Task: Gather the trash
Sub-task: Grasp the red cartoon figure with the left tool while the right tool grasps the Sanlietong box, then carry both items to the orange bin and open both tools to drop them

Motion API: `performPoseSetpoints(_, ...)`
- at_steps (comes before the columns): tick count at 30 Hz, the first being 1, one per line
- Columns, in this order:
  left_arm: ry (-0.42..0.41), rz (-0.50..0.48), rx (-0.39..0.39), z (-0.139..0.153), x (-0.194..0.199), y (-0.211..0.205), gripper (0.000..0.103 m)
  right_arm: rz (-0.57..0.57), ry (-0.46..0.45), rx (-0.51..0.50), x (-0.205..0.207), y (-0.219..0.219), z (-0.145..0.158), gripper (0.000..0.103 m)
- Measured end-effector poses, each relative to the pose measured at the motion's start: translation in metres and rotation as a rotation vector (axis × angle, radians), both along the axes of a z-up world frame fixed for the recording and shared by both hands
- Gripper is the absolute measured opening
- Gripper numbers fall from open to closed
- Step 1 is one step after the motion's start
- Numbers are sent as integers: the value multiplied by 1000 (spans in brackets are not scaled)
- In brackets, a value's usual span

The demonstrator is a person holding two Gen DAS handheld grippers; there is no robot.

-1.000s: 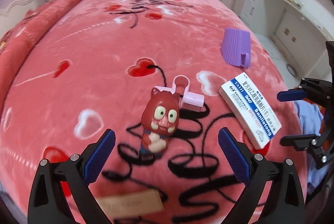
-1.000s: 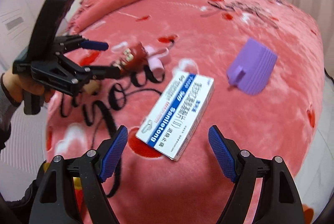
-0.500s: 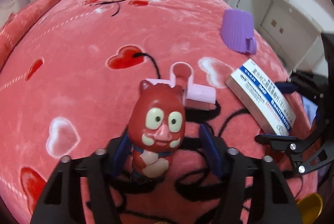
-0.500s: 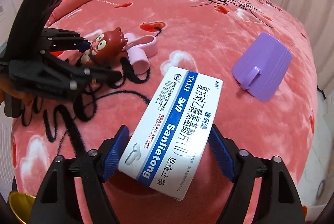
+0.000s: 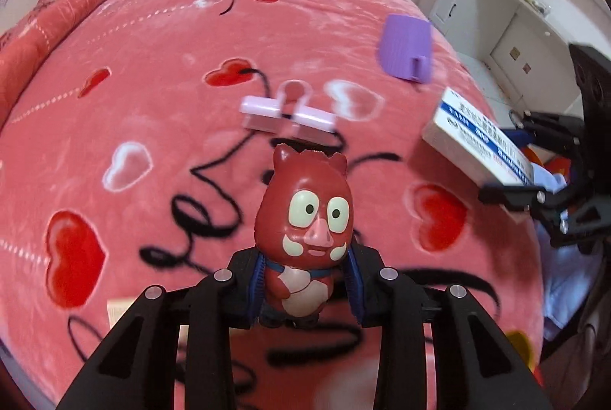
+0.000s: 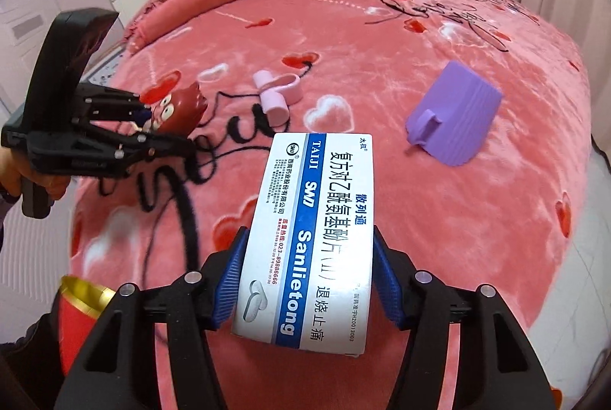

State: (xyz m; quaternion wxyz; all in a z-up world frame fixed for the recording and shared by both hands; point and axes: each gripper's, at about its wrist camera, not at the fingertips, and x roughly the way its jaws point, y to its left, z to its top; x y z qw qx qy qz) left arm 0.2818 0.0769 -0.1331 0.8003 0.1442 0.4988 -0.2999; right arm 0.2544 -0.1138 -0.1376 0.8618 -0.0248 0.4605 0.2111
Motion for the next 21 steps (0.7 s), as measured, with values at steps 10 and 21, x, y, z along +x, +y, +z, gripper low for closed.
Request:
performPoseSetpoints(10, -44, -36, 21, 47, -70, -43, 37, 100, -49, 33, -53, -19, 46, 60)
performPoseSetpoints(21, -79, -69, 47, 74, -138, -91, 37, 141, -88, 71, -119, -63, 76, 60)
